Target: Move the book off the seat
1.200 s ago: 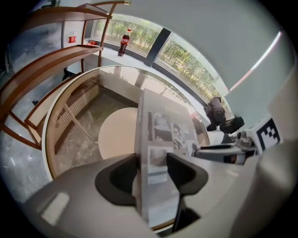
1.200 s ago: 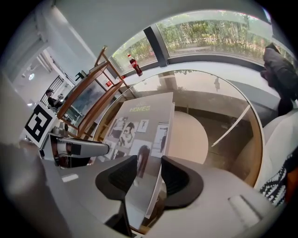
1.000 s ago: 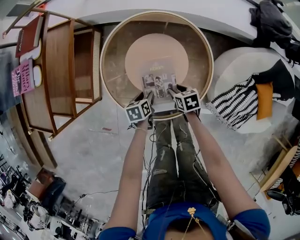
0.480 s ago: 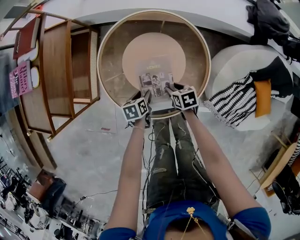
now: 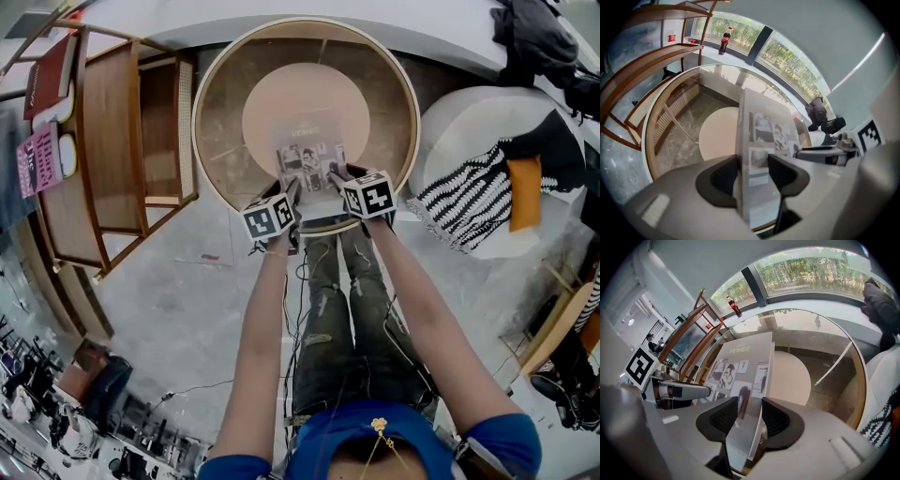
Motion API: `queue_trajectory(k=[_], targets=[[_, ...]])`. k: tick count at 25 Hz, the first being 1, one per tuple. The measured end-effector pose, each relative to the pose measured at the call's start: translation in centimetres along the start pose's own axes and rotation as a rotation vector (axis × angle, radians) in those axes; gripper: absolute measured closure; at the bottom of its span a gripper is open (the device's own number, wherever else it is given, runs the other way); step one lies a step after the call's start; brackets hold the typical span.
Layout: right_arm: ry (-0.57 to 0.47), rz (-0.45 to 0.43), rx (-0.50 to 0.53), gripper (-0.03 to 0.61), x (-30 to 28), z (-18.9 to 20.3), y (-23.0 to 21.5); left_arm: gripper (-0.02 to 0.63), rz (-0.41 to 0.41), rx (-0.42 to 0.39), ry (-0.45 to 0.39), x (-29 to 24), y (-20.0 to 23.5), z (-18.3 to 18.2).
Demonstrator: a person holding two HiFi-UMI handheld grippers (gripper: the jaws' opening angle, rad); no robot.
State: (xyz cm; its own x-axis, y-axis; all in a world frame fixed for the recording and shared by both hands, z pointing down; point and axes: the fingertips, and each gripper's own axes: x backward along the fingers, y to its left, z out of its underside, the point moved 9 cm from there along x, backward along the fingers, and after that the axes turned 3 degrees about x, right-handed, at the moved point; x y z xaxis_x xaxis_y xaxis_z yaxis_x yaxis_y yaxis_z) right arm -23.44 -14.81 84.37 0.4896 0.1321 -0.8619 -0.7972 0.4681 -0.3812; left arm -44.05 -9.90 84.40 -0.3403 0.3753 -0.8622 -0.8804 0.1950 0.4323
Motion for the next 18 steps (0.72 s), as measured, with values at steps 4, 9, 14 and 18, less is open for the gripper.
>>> queue_trajectory(k=[4, 9, 14, 18], targets=[[0.003, 0.004, -0.004, 0.413, 0.04, -0.01, 0.07, 0.411, 0.0, 0.0, 0.003, 0.06, -0.08, -0.07], [0.001, 0.006, -0.003, 0.413, 0.01, 0.15, 0.04, 0.411, -0.009, 0.001, 0.014, -0.05, -0.04, 0.22], [0.0, 0.005, -0.005, 0.412, -0.1, 0.02, 0.11, 0.41, -0.004, 0.0, 0.007, 0.0, -0.01, -0.05], [-0.002, 0.005, -0.007, 0.411, -0.1, 0.04, 0.12, 0.41, -0.006, 0.002, 0.004, 0.06, 0.01, -0.06]])
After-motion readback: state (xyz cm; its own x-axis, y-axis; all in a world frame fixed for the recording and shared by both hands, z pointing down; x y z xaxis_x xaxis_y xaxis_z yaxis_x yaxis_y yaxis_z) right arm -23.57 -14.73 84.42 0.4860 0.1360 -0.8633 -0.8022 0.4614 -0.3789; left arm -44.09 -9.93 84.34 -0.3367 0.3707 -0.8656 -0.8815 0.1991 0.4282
